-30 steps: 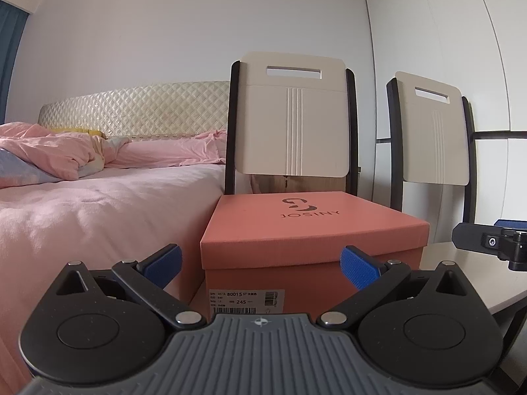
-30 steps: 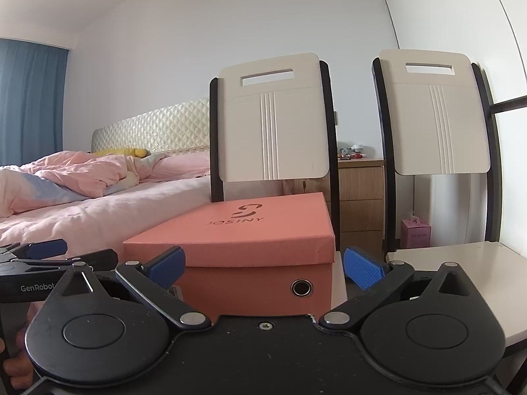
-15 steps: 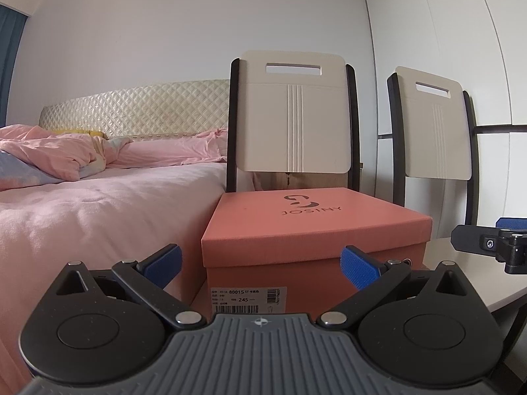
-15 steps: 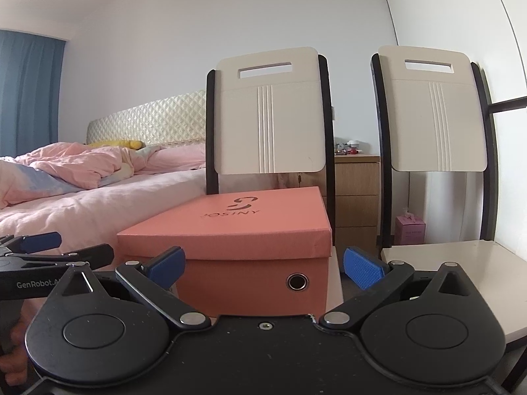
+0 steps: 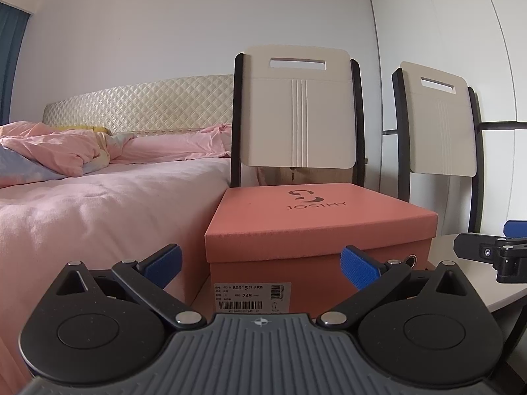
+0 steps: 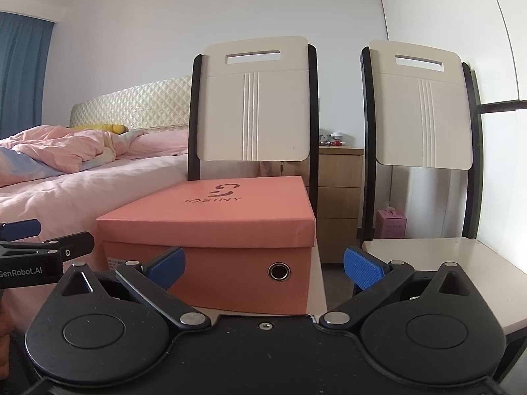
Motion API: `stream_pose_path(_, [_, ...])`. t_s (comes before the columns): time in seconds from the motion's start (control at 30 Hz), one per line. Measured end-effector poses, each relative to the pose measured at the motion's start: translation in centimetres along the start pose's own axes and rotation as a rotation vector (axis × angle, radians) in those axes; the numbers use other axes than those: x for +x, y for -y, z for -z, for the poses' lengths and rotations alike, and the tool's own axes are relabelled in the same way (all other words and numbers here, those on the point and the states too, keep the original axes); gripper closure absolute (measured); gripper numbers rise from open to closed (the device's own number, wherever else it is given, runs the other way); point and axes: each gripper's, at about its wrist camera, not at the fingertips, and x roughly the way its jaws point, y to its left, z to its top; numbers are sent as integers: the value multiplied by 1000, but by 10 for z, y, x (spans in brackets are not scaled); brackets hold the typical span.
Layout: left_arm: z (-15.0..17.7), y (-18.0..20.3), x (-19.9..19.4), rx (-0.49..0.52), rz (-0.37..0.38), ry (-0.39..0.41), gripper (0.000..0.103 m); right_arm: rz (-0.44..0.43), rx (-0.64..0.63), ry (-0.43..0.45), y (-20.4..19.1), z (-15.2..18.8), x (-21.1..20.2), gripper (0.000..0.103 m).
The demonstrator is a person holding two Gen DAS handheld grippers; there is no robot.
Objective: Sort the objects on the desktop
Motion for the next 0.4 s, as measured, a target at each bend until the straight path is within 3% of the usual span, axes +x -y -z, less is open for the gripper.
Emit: stream_pose_path(0.4, [1,0,1,2,-5,-8,0,5,-2,-12,-2,1,1,1])
